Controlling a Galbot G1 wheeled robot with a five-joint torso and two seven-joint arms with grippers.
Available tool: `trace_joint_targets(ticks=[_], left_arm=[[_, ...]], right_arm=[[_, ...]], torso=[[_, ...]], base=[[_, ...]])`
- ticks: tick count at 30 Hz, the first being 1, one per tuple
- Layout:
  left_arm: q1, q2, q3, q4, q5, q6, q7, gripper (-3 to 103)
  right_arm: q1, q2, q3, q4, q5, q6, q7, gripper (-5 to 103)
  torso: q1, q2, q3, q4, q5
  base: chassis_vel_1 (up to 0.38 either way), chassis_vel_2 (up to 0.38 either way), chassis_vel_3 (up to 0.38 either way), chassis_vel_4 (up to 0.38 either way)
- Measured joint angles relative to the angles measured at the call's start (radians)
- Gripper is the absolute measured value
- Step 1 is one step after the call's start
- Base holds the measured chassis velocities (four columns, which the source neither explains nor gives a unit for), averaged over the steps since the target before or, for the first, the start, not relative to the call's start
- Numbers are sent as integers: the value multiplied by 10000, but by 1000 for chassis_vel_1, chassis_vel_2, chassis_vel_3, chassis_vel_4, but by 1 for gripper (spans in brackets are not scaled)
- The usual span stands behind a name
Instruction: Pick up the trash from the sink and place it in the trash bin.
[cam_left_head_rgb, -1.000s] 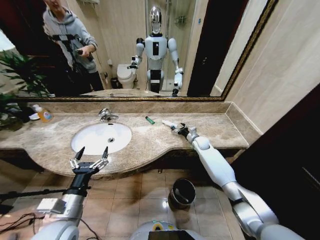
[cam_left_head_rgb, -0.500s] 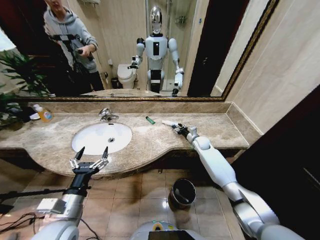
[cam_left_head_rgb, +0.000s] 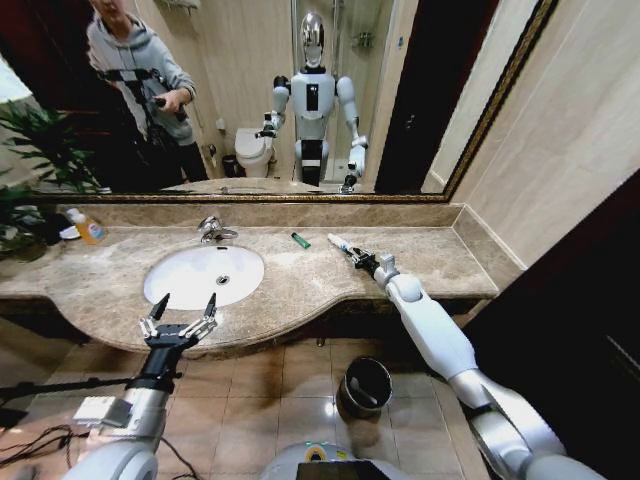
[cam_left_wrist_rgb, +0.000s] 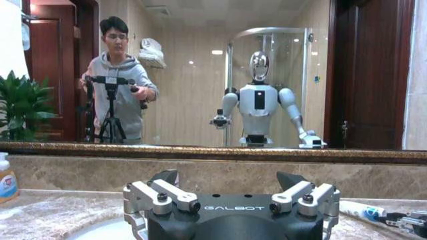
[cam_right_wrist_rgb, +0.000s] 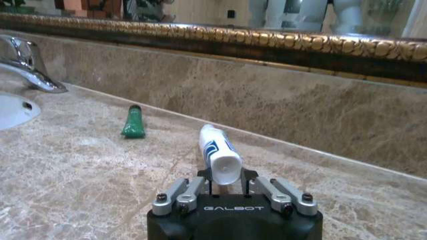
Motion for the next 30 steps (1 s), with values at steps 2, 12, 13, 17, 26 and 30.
trace_joint_targets(ticks=[2, 12, 13, 17, 26, 30], left_arm=[[0, 0, 0, 0, 0, 0, 0, 100], [-1, 0, 0, -1, 1, 0, -1, 100], [0, 0, 1, 0, 0, 0, 2, 100], [0, 0, 0, 0, 0, 0, 0, 100], [0, -1, 0, 0, 0, 0, 0, 100], [0, -1, 0, 0, 0, 0, 0, 100]], right_arm=[[-90, -38, 97, 169, 18, 0, 20, 25], [-2572, -819, 1853, 3462, 515, 22, 586, 25], [-3138, -915, 2138, 4061, 598, 8, 651, 25], [-4727, -948, 2959, 5812, 706, 17, 776, 25], [-9220, 91, 4676, 8241, 112, 1144, 614, 25], [-10970, 1046, 5102, 8368, -434, 2181, 492, 25]], torso=[[0, 0, 0, 0, 1], [0, 0, -1, 1, -1], [0, 0, -1, -2, 0], [-1, 1, -2, -2, -2], [-2, 2, -3, -3, 0], [-2, 2, -2, -1, -1]], base=[[0, 0, 0, 0], [0, 0, 0, 0], [0, 0, 0, 0], [0, 0, 0, 0], [0, 0, 0, 0], [0, 0, 0, 0]])
